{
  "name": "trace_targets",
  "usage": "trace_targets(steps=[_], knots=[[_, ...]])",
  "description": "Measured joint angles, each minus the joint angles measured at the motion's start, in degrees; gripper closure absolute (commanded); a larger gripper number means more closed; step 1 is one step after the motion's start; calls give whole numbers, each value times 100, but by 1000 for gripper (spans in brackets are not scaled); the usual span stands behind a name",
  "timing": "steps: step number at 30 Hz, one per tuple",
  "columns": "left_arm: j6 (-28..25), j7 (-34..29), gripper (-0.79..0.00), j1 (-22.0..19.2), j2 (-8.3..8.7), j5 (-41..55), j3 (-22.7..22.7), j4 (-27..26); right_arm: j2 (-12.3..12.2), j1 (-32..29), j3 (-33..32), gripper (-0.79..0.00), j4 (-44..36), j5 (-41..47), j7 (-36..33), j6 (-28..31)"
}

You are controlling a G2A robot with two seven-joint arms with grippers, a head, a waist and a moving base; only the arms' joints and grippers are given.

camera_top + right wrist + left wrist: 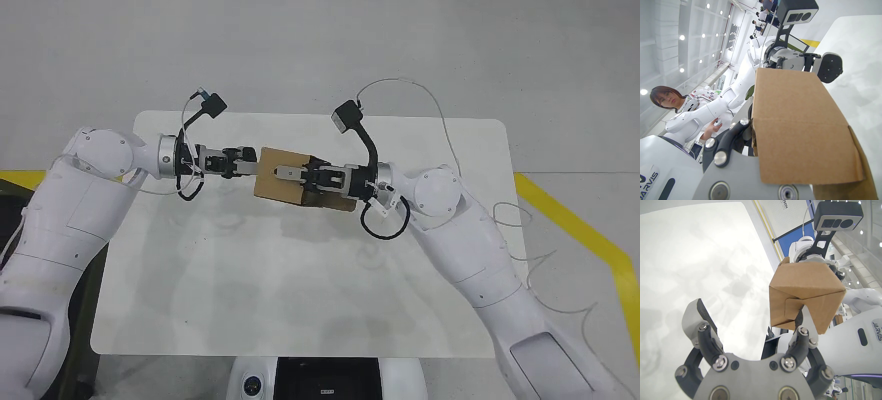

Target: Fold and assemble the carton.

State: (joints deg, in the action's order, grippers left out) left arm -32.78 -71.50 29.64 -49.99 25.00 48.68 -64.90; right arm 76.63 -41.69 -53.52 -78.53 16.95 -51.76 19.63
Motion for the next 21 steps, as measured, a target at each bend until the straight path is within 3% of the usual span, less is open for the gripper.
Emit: trace_targets(steps=[21], knots=[[-10, 10, -785, 47, 1, 291, -119, -232, 11, -73, -68, 0, 48, 82, -123, 52]])
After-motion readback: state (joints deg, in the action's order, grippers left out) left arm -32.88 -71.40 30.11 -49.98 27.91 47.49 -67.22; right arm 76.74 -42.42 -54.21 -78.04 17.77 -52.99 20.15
